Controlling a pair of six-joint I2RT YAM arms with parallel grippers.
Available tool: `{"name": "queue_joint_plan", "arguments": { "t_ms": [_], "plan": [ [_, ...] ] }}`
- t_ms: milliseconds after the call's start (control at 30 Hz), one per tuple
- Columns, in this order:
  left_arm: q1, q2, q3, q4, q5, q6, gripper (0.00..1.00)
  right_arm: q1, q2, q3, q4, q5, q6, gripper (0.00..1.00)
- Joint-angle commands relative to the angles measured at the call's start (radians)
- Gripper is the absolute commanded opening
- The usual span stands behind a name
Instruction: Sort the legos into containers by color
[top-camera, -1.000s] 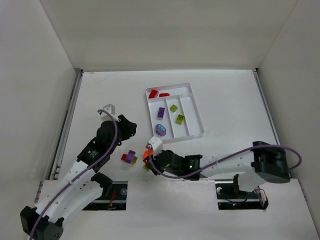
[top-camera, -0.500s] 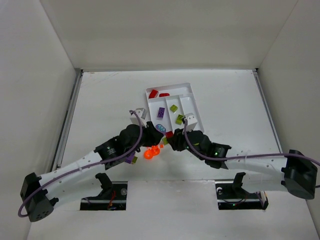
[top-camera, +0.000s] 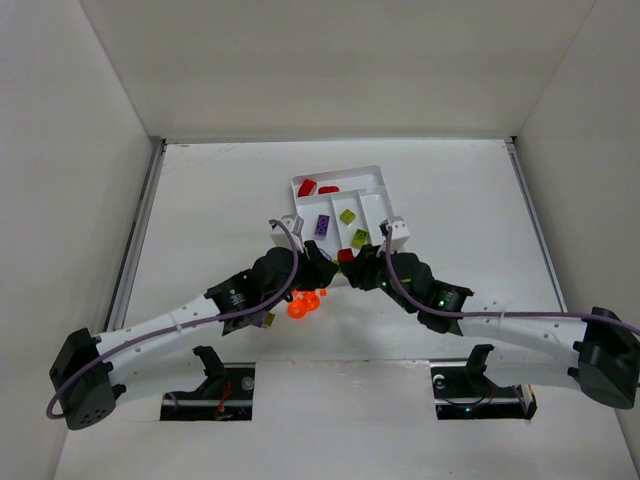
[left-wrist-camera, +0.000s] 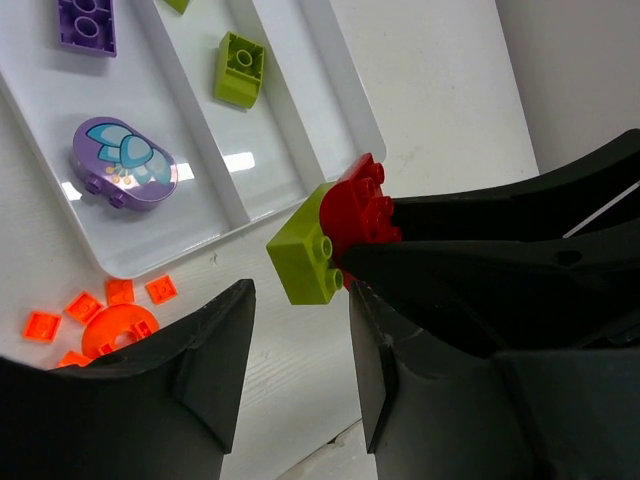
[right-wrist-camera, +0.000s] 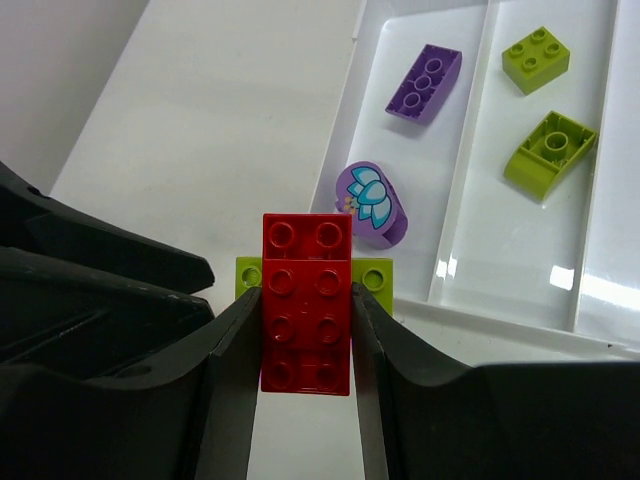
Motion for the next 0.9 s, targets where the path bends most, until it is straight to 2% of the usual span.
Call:
{"name": "queue_joint_plan", "arguments": {
  "t_ms": [0,133,467,633,867],
  "plan": [
    [0.006,0.016,0.000,0.093,-0.001,-0.049,0.41,-0.010,-0.015,-0.010,0.094,-0.017,0.027,0.26],
    [0.025,0.039,-0.026,0.164,0.039,-0.075,0.41,-0.012,-0.012,-0.020,0.120,-0.023,0.047,0.26],
    [0.068,0.051,-0.065,0.222,0.042,-0.116,0.37,-0.079,-0.067,-0.098,0.243,-0.095,0.164,0.26],
    [0.084,0.053,-0.075,0.226,0.045,-0.125,0.38,-0.121,-0.089,-0.115,0.255,-0.140,0.191,0.27],
    [0.080,0.091,-0.075,0.281,0.079,-0.139,0.42,-0.118,-0.061,-0.114,0.282,-0.157,0.205,0.27]
  ]
}}
